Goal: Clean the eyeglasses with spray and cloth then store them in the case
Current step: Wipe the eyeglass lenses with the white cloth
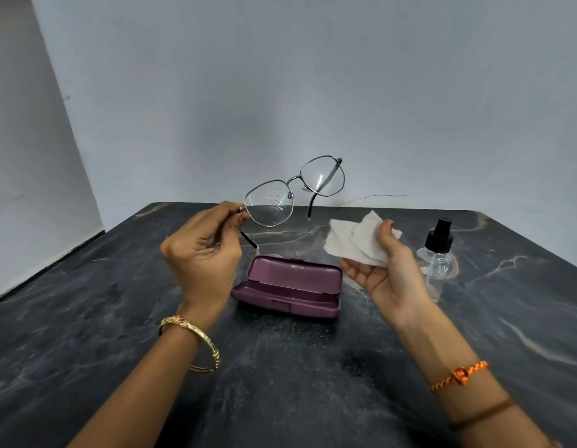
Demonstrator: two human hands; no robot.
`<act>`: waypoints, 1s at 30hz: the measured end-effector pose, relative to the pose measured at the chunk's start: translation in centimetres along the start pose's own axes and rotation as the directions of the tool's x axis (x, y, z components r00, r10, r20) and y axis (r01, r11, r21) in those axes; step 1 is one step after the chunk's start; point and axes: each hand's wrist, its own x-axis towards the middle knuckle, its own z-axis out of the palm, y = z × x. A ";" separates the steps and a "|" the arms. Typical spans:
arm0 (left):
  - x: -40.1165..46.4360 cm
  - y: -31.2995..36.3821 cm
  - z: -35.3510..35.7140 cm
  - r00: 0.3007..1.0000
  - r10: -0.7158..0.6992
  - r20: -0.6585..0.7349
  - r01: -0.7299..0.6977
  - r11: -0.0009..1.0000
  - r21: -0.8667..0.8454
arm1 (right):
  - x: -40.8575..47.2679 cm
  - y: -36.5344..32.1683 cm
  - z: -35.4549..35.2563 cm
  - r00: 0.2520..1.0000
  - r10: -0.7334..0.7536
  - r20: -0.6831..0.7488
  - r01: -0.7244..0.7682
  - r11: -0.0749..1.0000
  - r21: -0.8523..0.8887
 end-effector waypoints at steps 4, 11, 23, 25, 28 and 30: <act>-0.3 0.3 0.2 0.996 0.075 0.057 -0.081 0.992 0.095 | -0.4 0.9 0.7 0.997 0.057 0.052 -0.062 0.995 0.082; -1.3 1.0 0.7 0.979 0.133 0.155 -0.156 0.976 0.149 | -0.8 1.3 1.5 0.992 0.073 0.102 -0.090 0.980 0.176; -2.6 1.6 1.0 0.915 0.256 0.312 -0.315 0.936 0.159 | -1.9 1.7 2.6 0.979 0.102 0.175 -0.126 0.983 0.132; -2.7 1.6 1.1 0.906 0.269 0.327 -0.334 0.929 0.160 | -2.0 1.5 2.5 0.976 0.104 0.190 -0.131 0.982 0.134; -2.3 1.5 1.0 0.919 0.253 0.301 -0.313 0.935 0.168 | -2.1 1.5 2.6 0.970 0.120 0.213 -0.143 0.985 0.095; -2.1 1.3 0.8 0.920 0.258 0.296 -0.316 0.934 0.168 | -2.2 1.9 2.7 0.965 0.138 0.225 -0.154 0.987 0.055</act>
